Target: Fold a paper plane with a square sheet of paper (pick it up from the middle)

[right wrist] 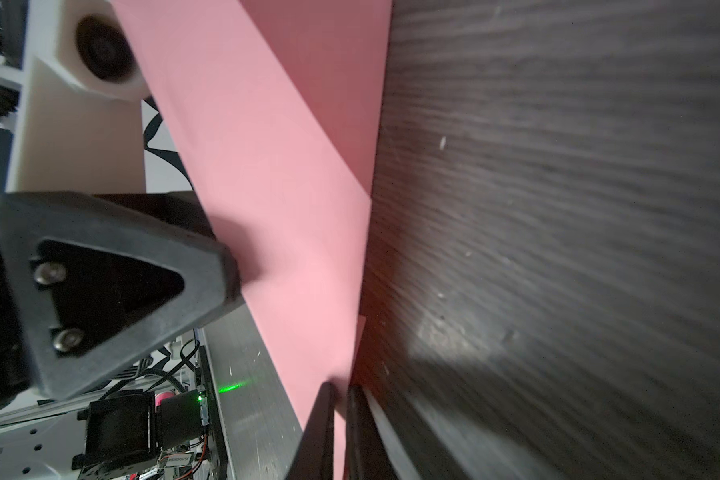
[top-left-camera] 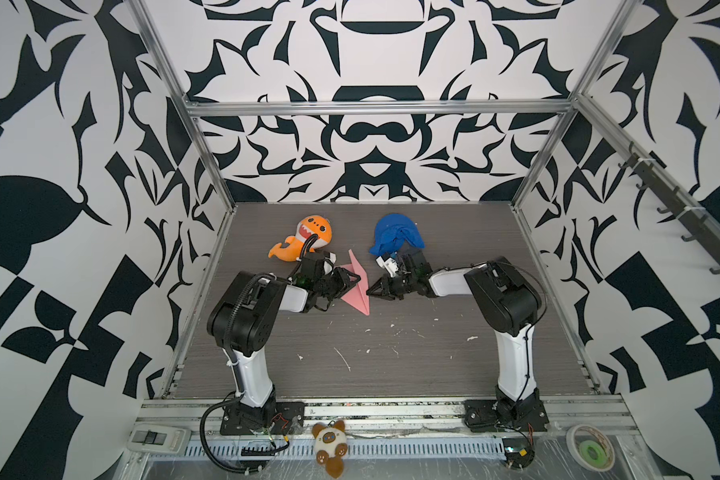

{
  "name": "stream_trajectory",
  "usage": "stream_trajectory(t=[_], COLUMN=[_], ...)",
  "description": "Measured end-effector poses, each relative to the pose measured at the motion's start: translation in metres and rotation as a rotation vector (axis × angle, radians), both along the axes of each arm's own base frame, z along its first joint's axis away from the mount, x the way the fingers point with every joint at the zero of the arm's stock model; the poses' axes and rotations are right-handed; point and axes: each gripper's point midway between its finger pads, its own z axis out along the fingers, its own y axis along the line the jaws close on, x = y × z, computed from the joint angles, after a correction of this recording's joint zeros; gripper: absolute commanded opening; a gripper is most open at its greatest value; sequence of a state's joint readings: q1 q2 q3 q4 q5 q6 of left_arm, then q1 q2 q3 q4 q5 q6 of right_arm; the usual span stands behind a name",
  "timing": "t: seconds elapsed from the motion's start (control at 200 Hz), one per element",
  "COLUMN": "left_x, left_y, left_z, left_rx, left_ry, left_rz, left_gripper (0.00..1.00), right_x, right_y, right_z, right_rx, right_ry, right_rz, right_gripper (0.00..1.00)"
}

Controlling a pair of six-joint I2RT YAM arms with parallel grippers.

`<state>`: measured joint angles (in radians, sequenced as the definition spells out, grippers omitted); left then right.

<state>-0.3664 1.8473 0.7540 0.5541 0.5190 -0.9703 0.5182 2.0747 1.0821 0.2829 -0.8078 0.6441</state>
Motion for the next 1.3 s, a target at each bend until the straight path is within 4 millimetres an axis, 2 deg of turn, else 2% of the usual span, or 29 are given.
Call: stream_trajectory(t=[0.185, 0.355, 0.45, 0.585, 0.645, 0.745, 0.85, 0.99, 1.135, 1.3], left_x=[0.003, 0.004, 0.003, 0.0, 0.0, -0.001, 0.0, 0.004, 0.003, -0.009], left_y=[-0.001, -0.001, 0.0, 0.004, 0.007, 0.012, 0.019, 0.034, 0.054, 0.075], left_z=[0.001, 0.0, -0.003, -0.011, -0.014, -0.012, -0.001, 0.027, 0.058, 0.08], left_rx=[0.014, 0.034, 0.049, 0.086, 0.108, 0.152, 0.221, 0.37, 0.625, 0.953], left_ry=[-0.006, -0.005, -0.001, 0.021, 0.029, 0.031, 0.024, -0.007, -0.037, -0.036], left_rz=[-0.012, -0.021, -0.022, -0.019, -0.016, -0.014, -0.011, 0.0, 0.015, 0.006], left_gripper=[0.35, 0.25, 0.18, 0.11, 0.09, 0.06, 0.05, 0.04, 0.04, 0.05], right_x=[0.002, 0.004, 0.004, 0.009, 0.01, 0.013, 0.018, 0.026, 0.031, 0.03], right_y=[0.001, 0.002, 0.0, -0.01, -0.018, -0.035, -0.053, -0.078, -0.108, -0.138], right_z=[0.002, 0.004, 0.0, 0.0, 0.006, 0.019, 0.035, 0.052, 0.072, 0.092], right_rx=[0.0, -0.003, -0.021, -0.069, -0.091, -0.123, -0.154, -0.232, -0.335, -0.41], right_ry=[0.001, 0.004, 0.01, -0.016, -0.043, -0.097, -0.163, -0.244, -0.334, -0.415], right_rz=[0.0, -0.001, -0.009, -0.053, -0.083, -0.145, -0.212, -0.31, -0.429, -0.54], right_gripper=[0.15, 0.18, 0.22, 0.3, 0.34, 0.35, 0.36, 0.35, 0.36, 0.4])
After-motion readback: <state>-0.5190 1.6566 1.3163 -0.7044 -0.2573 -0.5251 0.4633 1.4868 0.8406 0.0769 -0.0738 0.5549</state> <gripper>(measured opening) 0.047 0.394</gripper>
